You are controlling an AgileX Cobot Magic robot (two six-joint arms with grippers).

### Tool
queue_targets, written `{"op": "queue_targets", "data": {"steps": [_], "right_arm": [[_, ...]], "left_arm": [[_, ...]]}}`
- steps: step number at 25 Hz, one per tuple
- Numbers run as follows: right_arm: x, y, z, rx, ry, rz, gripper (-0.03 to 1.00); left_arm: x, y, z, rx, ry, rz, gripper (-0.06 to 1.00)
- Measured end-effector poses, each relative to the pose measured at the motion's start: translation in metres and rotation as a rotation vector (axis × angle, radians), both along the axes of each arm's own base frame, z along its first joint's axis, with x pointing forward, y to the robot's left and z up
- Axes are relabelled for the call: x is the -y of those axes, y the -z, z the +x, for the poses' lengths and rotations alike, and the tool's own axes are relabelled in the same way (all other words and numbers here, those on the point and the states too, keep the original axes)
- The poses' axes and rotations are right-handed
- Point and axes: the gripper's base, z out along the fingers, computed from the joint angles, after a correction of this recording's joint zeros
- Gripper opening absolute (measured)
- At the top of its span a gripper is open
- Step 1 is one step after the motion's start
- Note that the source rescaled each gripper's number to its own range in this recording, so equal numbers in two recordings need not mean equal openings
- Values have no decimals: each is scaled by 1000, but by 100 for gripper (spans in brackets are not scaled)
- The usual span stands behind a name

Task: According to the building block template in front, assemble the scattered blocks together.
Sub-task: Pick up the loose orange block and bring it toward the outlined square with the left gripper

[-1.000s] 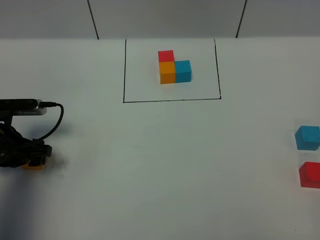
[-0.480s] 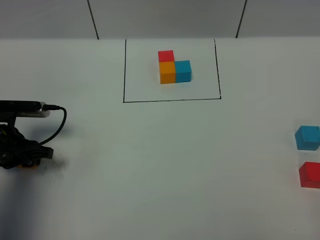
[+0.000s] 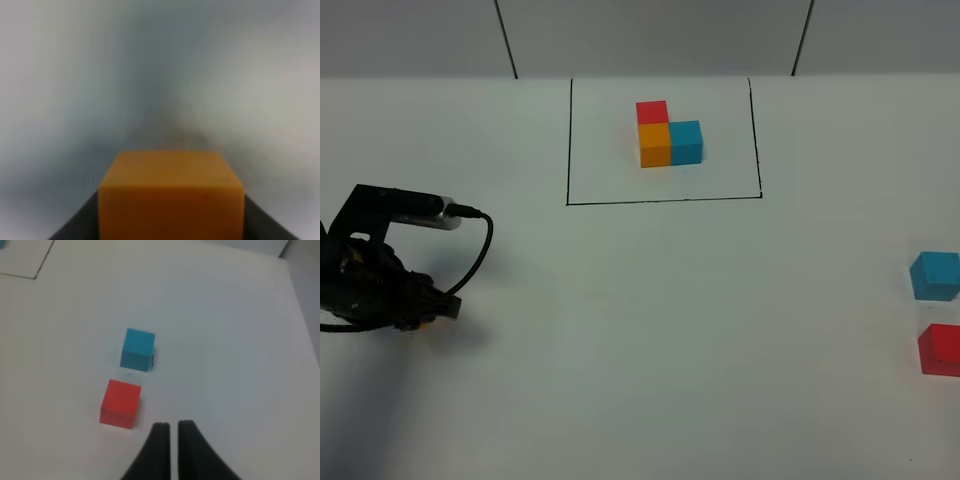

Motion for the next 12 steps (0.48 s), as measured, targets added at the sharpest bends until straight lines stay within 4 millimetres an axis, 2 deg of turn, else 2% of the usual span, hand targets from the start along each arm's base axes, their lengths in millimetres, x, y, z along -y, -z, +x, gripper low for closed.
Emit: {"op": "queue_targets", "data": {"steps": [5, 9, 12], "right_arm": [[0, 0, 0, 0, 0, 0, 1], [0, 0, 0, 0, 0, 0, 1], [0, 0, 0, 0, 0, 0, 1]], "left_arm": [[28, -49, -27, 93, 135, -28, 53], [40, -76, -54, 130, 302, -15, 53], [43, -87, -70, 138, 473, 23, 53]]}}
